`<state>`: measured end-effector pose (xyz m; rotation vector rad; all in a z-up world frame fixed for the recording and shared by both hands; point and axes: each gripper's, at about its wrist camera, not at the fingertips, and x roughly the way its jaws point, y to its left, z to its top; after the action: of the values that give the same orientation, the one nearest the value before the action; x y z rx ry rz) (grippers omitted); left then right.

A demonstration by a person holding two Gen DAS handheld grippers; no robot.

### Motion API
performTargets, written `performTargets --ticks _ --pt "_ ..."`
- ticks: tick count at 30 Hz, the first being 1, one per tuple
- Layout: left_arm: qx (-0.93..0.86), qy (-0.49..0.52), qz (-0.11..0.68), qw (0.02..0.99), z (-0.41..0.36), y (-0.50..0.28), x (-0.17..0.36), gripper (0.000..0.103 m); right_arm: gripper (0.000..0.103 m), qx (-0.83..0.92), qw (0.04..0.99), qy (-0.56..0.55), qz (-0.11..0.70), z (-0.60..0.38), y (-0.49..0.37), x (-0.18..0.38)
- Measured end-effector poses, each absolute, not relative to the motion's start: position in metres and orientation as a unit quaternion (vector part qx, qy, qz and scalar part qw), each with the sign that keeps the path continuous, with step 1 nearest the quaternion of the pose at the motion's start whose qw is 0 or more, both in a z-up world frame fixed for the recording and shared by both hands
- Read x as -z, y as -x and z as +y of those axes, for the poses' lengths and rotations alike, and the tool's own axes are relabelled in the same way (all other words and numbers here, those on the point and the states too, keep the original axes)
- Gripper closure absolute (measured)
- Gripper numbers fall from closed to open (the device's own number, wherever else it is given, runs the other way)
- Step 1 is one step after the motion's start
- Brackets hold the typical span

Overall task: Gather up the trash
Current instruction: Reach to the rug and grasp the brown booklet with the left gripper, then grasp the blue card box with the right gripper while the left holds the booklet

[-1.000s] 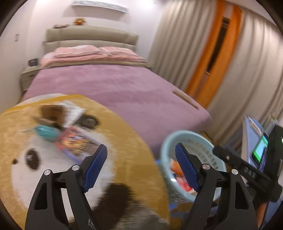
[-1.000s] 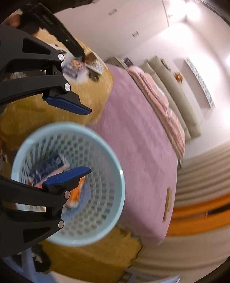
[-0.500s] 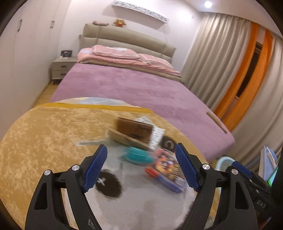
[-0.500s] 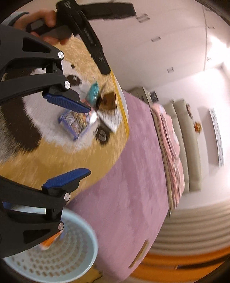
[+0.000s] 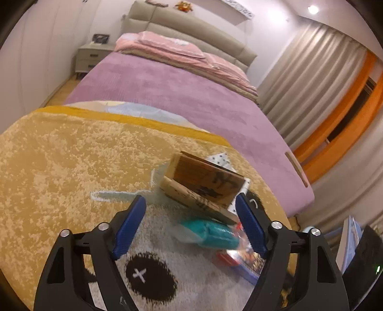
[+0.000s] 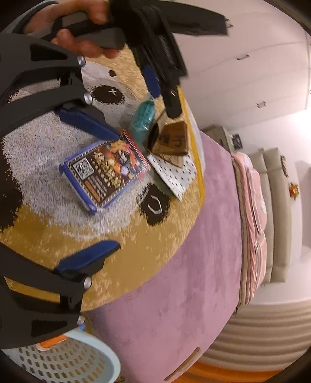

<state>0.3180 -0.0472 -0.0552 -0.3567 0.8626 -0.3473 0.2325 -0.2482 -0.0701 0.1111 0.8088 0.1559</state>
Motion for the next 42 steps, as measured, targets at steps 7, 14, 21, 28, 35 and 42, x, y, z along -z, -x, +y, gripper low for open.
performTargets --ticks 7,14,21,28,35,42 --pt "0.169 0.189 0.446 0.858 -0.047 -0.335 0.073 0.063 0.016 -0.080 0.902 -0.004 0.423 -0.225 -0.241 0.081" --pt "0.168 0.188 0.449 0.857 -0.045 -0.330 0.075 0.086 0.029 -0.094 0.903 0.008 0.418 -0.221 -0.235 0.082" --pt "0.160 0.179 0.432 0.869 -0.019 -0.301 0.057 0.090 0.047 -0.126 0.906 0.035 0.402 -0.209 -0.223 0.078" --pt "0.164 0.186 0.422 0.872 0.018 -0.265 0.042 0.095 0.050 -0.147 0.901 0.061 0.402 -0.194 -0.210 0.075" --pt "0.175 0.184 0.446 0.858 0.046 -0.225 0.048 0.096 0.049 -0.166 0.892 0.009 0.421 -0.186 -0.171 0.075" --pt "0.182 0.129 0.443 0.868 0.037 -0.205 0.055 0.095 0.040 -0.126 0.898 0.001 0.421 -0.183 -0.166 0.075"
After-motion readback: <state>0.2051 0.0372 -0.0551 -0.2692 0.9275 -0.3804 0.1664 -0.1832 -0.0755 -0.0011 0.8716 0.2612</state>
